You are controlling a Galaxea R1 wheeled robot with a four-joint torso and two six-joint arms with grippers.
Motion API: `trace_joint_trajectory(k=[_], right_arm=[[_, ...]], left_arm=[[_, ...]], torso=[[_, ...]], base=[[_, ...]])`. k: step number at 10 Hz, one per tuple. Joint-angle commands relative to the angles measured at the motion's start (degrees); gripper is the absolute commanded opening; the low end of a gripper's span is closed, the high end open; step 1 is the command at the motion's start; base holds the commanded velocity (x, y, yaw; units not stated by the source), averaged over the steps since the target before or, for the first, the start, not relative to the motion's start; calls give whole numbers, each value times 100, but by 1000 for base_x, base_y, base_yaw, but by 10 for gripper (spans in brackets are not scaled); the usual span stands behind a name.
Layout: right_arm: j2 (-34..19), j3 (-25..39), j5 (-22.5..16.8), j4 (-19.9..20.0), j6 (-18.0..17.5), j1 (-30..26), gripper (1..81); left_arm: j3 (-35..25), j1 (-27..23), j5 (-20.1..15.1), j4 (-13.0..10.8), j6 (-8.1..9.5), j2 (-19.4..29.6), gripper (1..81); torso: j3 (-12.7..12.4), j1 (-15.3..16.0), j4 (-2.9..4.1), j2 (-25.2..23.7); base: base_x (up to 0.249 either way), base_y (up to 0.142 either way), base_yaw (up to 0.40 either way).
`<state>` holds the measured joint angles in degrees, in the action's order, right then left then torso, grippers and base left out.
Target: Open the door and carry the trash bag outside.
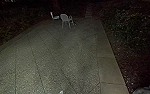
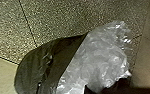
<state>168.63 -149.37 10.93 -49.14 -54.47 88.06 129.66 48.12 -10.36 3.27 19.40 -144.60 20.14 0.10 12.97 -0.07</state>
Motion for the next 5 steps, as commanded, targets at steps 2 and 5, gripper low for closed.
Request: trace_joint_trajectory(k=[2, 5], right_arm=[[15, 41, -223, -52, -2, 15, 811], [15, 41, -215, -17, -11, 23, 811]], left_arm=[[499, -1168, -818, 113, 20, 107, 10], [411, -1186, -827, 121, 20, 72, 811]], torso=[[28, 2, 2, 0], [24, 2, 4, 2]], base=[[0, 0, 0], [0, 0, 0]])
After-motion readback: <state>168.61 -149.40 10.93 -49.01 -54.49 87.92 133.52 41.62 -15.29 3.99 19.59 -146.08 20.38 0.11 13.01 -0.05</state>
